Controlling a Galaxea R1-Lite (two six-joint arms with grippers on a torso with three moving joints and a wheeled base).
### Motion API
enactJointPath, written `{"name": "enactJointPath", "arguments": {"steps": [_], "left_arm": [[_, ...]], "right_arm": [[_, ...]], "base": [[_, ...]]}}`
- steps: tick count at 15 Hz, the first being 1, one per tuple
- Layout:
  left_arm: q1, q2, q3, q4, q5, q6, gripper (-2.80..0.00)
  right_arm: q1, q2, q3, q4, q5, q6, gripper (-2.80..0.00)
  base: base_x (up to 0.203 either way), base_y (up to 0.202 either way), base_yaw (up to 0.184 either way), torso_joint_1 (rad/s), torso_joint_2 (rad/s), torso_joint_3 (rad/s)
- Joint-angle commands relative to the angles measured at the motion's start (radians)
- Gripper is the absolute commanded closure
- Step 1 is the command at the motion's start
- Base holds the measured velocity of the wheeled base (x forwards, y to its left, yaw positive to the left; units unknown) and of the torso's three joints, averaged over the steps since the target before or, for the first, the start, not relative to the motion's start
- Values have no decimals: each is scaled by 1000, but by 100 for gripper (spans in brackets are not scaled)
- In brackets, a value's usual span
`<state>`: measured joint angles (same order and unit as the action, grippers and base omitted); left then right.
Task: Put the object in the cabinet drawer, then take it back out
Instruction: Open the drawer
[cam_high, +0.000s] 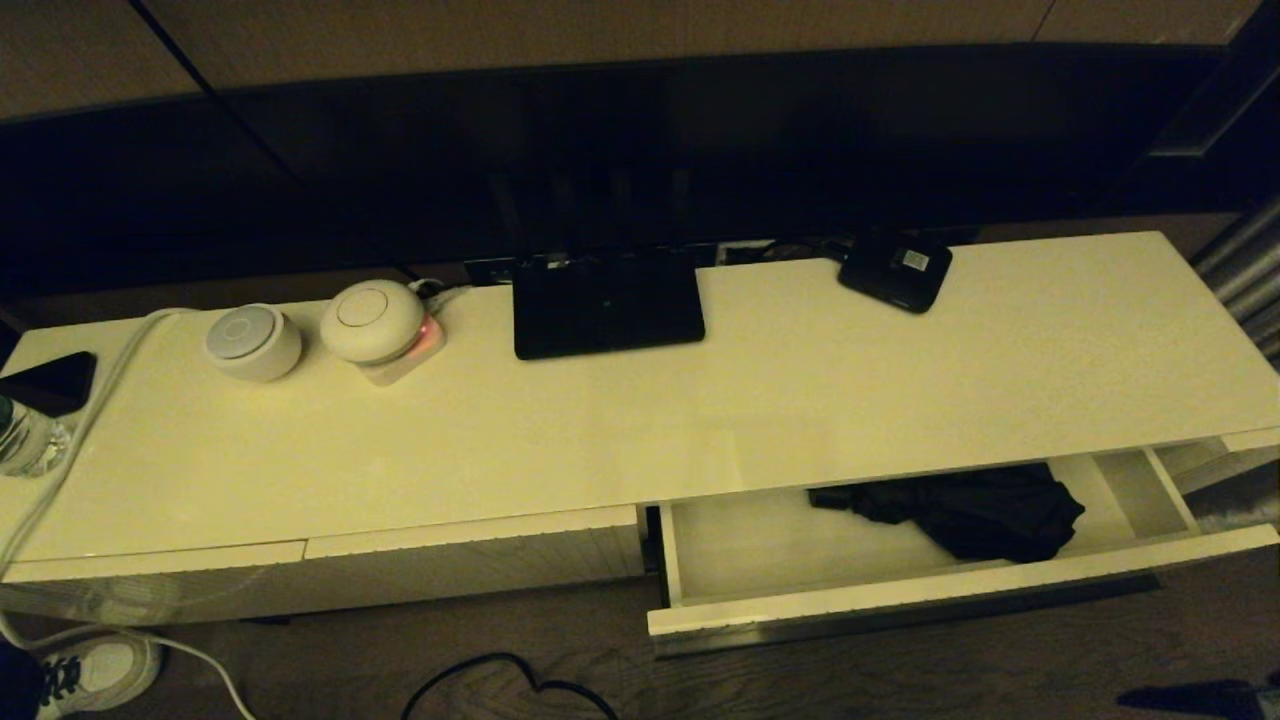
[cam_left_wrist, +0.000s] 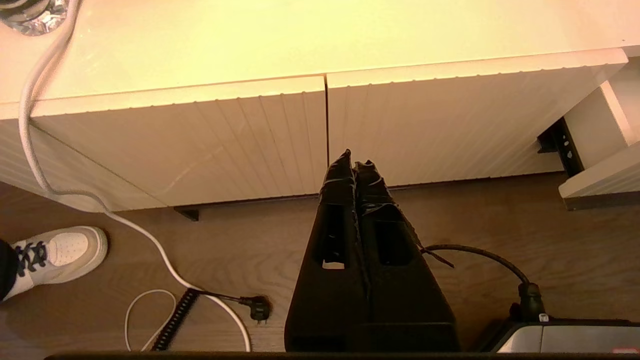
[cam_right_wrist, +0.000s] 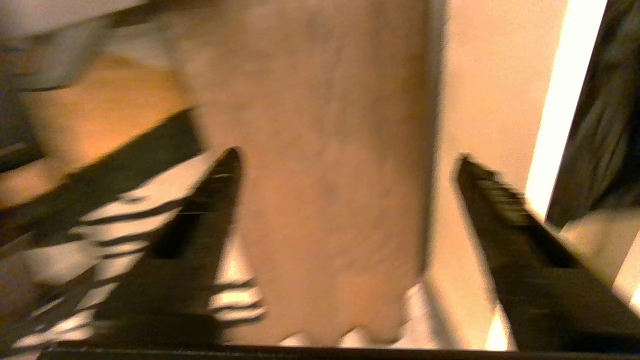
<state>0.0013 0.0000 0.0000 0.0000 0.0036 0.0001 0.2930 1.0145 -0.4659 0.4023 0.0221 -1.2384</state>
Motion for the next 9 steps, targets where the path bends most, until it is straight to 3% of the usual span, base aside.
{"name": "enactJointPath", "arguments": {"steps": [1, 9], "left_arm": [[0, 0, 3, 0, 1, 0, 0], [0, 0, 3, 0, 0, 0, 0]], "right_arm": [[-4, -195, -125, 297, 1, 73, 0], [-3, 51, -313, 317, 15, 895, 0]], "base": [[0, 0, 0, 0, 0, 0], [0, 0, 0, 0, 0, 0]]}}
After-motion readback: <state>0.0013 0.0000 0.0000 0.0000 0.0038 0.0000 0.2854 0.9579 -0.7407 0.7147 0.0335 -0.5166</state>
